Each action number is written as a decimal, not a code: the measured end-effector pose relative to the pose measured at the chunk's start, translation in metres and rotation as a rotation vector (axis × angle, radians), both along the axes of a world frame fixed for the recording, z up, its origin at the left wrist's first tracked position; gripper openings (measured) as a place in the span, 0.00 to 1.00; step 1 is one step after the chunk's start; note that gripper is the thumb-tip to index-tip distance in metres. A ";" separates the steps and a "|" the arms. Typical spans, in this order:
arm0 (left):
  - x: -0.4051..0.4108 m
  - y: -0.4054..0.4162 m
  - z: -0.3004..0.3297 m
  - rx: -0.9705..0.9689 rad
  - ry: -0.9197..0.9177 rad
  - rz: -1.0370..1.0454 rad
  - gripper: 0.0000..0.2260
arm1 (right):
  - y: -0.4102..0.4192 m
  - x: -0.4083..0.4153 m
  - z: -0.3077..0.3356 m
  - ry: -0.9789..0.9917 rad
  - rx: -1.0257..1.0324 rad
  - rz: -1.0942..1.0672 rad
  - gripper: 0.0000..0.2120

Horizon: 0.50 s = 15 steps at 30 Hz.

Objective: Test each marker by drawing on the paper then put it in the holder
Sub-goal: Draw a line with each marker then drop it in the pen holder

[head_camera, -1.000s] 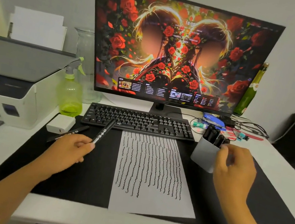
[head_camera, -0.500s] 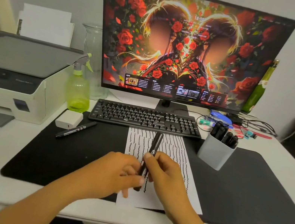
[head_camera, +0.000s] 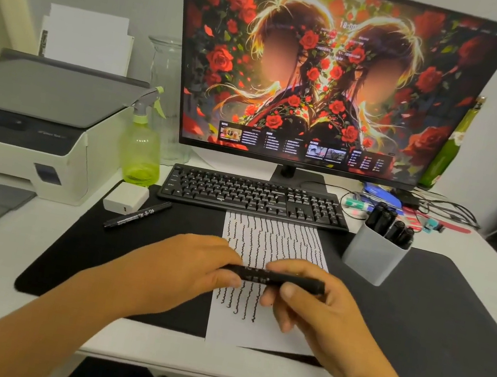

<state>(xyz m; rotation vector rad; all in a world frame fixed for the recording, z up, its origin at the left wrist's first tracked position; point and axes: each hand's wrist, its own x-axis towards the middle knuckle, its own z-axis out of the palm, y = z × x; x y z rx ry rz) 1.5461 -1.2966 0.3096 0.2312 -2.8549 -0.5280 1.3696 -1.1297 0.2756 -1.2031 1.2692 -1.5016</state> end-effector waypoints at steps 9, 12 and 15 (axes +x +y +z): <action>0.004 0.023 -0.010 -0.109 -0.174 -0.139 0.32 | 0.001 0.025 -0.011 0.112 -0.104 -0.143 0.13; 0.037 -0.022 -0.008 -0.012 -0.221 -0.064 0.11 | 0.035 -0.029 0.000 -0.018 -0.241 -0.582 0.09; 0.069 -0.073 -0.010 0.170 -0.240 0.309 0.15 | 0.065 -0.077 0.020 -0.207 -0.320 -0.648 0.06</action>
